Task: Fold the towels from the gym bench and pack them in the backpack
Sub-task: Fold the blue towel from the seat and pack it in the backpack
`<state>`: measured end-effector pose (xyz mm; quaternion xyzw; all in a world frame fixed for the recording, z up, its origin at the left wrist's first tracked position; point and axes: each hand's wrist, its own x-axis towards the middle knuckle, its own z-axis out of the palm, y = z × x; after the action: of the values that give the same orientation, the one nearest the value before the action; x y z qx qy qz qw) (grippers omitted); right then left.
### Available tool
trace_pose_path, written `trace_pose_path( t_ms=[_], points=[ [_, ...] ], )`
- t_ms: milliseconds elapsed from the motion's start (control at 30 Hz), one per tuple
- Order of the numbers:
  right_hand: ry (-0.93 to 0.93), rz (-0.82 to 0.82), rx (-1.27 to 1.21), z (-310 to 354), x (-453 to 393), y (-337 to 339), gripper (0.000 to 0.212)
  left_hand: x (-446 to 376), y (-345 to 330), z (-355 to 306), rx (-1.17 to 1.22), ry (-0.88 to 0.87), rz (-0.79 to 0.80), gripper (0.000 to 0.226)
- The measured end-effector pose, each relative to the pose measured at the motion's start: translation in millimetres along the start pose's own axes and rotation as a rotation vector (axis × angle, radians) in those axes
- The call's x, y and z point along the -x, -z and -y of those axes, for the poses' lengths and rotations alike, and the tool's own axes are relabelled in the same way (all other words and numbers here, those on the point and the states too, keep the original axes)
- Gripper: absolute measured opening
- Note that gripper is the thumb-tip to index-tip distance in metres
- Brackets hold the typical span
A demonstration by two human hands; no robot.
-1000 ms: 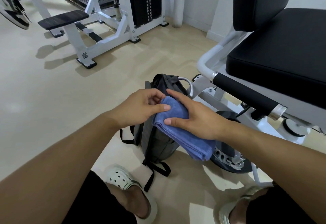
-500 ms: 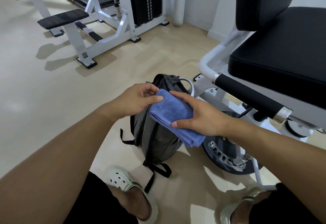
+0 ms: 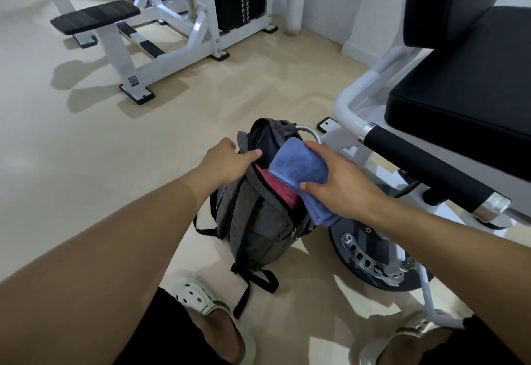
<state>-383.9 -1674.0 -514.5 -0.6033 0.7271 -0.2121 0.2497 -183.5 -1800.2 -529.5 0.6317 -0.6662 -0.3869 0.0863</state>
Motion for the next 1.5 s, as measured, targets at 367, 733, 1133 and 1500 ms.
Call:
trace_pose_path(
  t_ms=[367, 733, 1133, 1500],
  points=[
    [-0.019, 0.06, 0.067, -7, -4, -12, 0.08, 10, -23, 2, 0.146, 0.164, 0.23, 0.023],
    [0.022, 0.148, 0.171, -3, 18, -47, 0.077, 58, -31, 20, -0.047, 0.165, 0.636, 0.037],
    [0.067, 0.353, 0.189, -4, 37, -83, 0.079, 47, -16, 38, 0.074, 0.285, 0.404, 0.068],
    [0.115, 0.375, 0.192, 8, 39, -79, 0.081, 20, -14, 39, 0.273, 0.135, 0.04, 0.02]
  ],
)
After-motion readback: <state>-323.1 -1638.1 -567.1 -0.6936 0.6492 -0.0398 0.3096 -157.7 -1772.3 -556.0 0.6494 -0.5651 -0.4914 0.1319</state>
